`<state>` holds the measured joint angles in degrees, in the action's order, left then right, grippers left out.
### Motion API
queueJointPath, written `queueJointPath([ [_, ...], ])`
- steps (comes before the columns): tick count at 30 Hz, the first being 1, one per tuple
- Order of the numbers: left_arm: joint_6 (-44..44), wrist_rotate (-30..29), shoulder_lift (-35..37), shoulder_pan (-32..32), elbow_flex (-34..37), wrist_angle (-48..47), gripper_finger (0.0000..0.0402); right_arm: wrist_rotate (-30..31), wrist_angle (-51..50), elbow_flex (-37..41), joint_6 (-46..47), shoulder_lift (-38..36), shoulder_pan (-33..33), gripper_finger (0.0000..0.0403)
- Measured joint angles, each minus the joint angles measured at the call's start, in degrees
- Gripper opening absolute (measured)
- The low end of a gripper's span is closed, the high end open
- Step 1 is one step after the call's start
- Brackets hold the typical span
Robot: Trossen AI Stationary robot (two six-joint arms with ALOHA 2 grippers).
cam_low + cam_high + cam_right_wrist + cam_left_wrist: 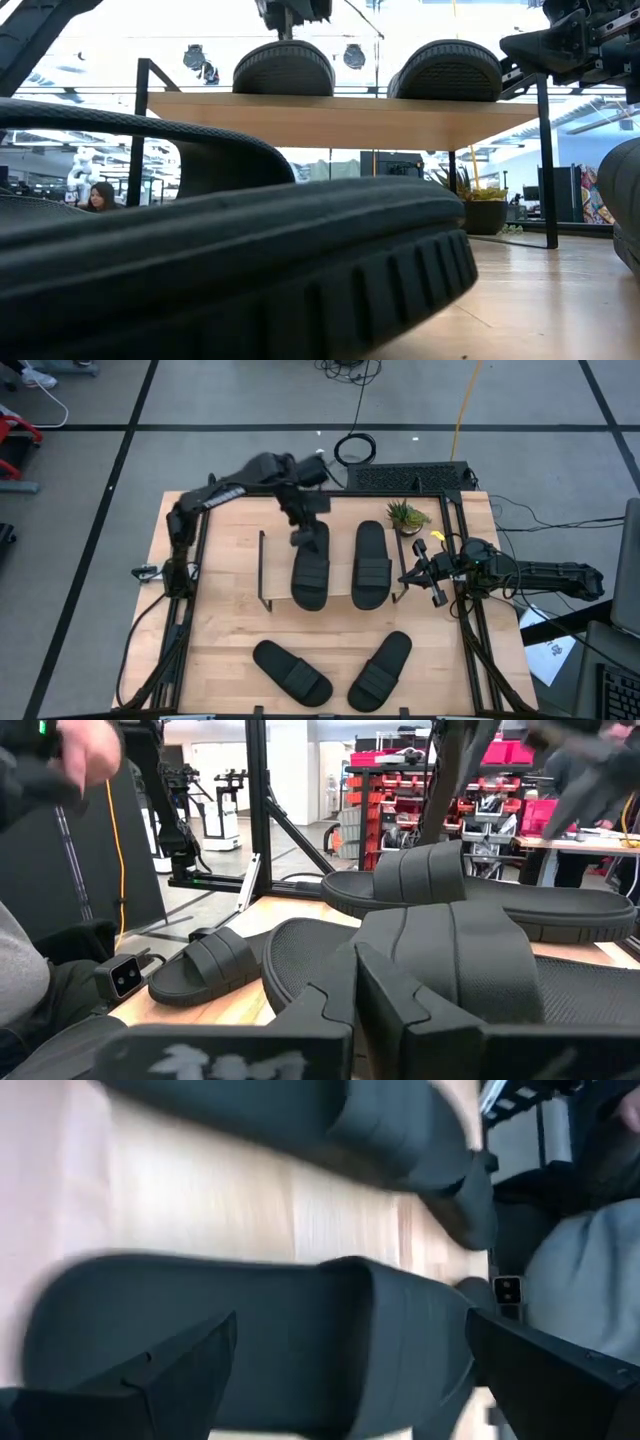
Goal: Pick and place slides into the shelf
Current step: Adjust the black slide from the shelf
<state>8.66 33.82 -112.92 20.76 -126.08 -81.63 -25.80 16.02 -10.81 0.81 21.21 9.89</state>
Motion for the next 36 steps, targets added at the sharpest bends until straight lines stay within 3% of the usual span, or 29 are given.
queueJointPath([
  [3,4.44,-1.20,4.63,-0.09,-2.27,-0.17,0.0390,0.00,0.00,0.00,-0.06,0.00,0.00,0.0000],
  [8,7.83,-12.65,15.99,-5.37,-0.71,-1.09,0.0346,0.00,0.01,0.00,-0.19,0.00,0.00,0.0000],
  [14,0.43,-24.23,29.72,-14.96,9.60,7.33,0.0191,0.00,-0.01,0.00,-0.19,0.00,0.00,0.0000],
  [17,-3.39,-29.84,36.61,-19.72,19.72,19.51,0.0098,0.00,-0.01,0.00,-0.19,0.00,0.00,0.0000],
  [20,-3.90,-30.95,41.96,-22.36,32.65,35.52,0.0022,0.00,-0.01,0.00,-0.19,0.00,0.00,0.0000],
  [26,3.29,-26.22,46.31,-22.74,55.04,64.08,0.0012,0.04,0.02,0.00,-0.19,0.00,0.00,0.0000],
  [31,4.81,-28.32,46.38,-17.12,65.13,74.32,0.0003,0.08,0.02,0.00,-0.19,0.00,0.01,0.0000],
  [36,2.89,-32.80,53.60,-13.12,74.64,80.69,0.0001,0.13,0.54,-0.02,-0.34,-0.02,0.00,0.0000],
])
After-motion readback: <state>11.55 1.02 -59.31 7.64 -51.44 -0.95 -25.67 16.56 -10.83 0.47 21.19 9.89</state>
